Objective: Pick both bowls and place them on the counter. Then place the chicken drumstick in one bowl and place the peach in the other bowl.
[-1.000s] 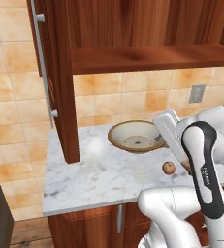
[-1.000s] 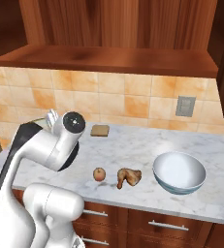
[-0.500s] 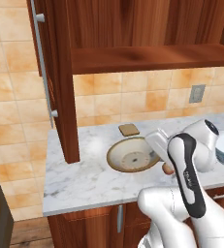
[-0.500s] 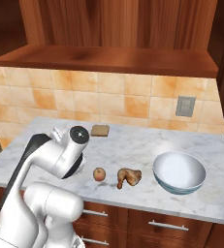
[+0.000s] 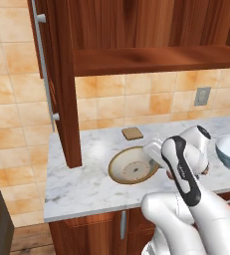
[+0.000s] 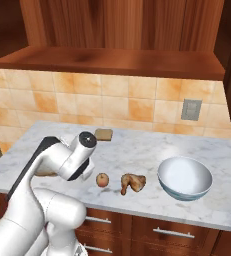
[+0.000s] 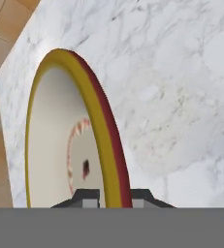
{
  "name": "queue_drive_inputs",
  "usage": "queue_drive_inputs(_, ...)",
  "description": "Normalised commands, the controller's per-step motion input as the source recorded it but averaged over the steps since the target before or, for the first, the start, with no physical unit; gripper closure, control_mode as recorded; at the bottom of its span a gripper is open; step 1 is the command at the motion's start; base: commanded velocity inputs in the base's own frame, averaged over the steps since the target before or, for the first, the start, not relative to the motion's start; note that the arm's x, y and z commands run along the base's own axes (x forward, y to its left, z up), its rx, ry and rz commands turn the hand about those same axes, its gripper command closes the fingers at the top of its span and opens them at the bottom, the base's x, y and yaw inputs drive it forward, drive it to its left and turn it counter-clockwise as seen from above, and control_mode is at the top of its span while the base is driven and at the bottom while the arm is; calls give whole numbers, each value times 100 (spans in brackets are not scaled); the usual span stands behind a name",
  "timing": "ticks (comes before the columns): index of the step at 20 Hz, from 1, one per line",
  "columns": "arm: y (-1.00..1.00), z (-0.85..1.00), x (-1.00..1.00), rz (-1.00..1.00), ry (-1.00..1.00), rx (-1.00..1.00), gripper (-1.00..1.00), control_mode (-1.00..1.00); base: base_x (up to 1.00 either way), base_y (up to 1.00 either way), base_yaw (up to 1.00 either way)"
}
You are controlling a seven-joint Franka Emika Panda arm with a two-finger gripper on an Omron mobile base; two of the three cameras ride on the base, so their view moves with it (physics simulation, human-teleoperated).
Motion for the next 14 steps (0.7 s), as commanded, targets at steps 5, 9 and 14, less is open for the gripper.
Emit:
queue_drive_inputs(5,0,-41,31,11,7,0,100,-100,0,0,0)
queue_drive_inputs(9,0,-45,15,9,5,1,100,-100,0,0,0)
queue_drive_inputs(14,0,-46,13,8,3,4,100,-100,0,0,0)
